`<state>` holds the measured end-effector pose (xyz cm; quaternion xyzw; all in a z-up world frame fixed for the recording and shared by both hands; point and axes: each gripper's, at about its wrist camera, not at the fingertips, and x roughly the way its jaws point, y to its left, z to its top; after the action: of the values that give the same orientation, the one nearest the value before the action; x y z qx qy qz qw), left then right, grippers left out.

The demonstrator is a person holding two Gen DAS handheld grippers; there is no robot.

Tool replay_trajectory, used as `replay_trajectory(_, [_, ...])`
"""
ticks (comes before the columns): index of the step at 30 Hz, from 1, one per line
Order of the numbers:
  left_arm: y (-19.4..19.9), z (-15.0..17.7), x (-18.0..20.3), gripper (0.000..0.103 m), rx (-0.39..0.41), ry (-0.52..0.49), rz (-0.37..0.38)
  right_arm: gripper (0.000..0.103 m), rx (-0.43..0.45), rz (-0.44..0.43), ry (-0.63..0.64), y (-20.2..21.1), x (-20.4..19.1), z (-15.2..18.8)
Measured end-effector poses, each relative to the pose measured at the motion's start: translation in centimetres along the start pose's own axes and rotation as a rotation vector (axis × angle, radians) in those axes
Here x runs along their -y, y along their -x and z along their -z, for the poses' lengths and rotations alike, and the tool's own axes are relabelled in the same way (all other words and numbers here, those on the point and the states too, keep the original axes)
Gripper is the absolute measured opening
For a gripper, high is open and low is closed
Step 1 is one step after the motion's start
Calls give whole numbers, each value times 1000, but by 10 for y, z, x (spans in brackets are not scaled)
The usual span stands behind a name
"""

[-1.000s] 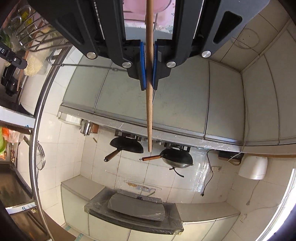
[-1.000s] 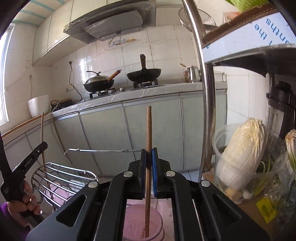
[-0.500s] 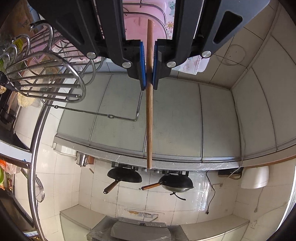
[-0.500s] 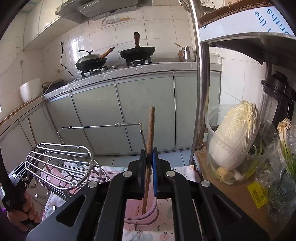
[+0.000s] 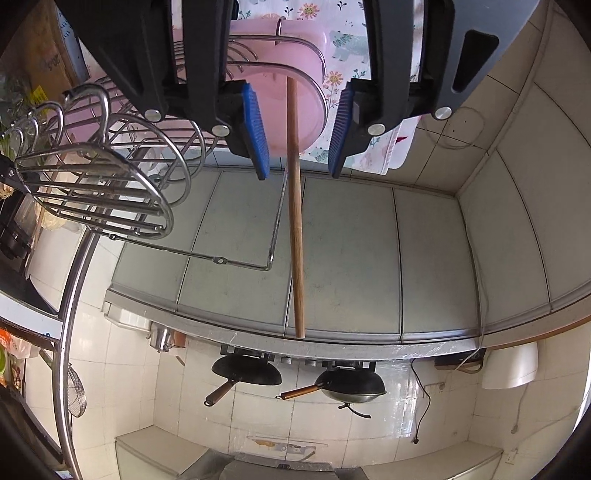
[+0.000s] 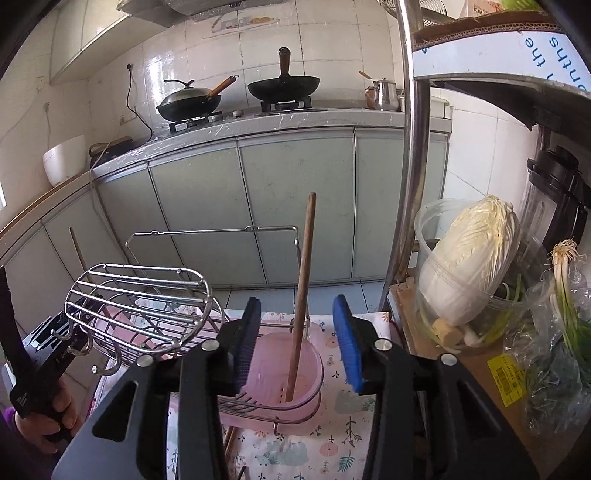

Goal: Organize utensils
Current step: 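Lower the chopstick into the pink cup and open the right gripper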

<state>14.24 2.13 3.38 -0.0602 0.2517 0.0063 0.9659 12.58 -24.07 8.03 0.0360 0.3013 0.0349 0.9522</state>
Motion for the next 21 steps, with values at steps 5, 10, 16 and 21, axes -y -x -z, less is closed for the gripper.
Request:
replay_trajectory(5, [10, 0, -1, 36, -4, -4, 4, 46, 14, 14, 7, 16, -2, 3])
replay_trajectory(10, [24, 1, -6, 37, -16, 7, 22, 48, 35, 113, 62, 33, -14, 18])
replay_trajectory(16, [44, 10, -13, 37, -31, 3, 29, 49, 42, 191, 93, 52, -28, 44])
replay_trajectory(21, [62, 22, -16, 38, -41, 1, 35, 49, 29, 205, 77, 62, -30, 62])
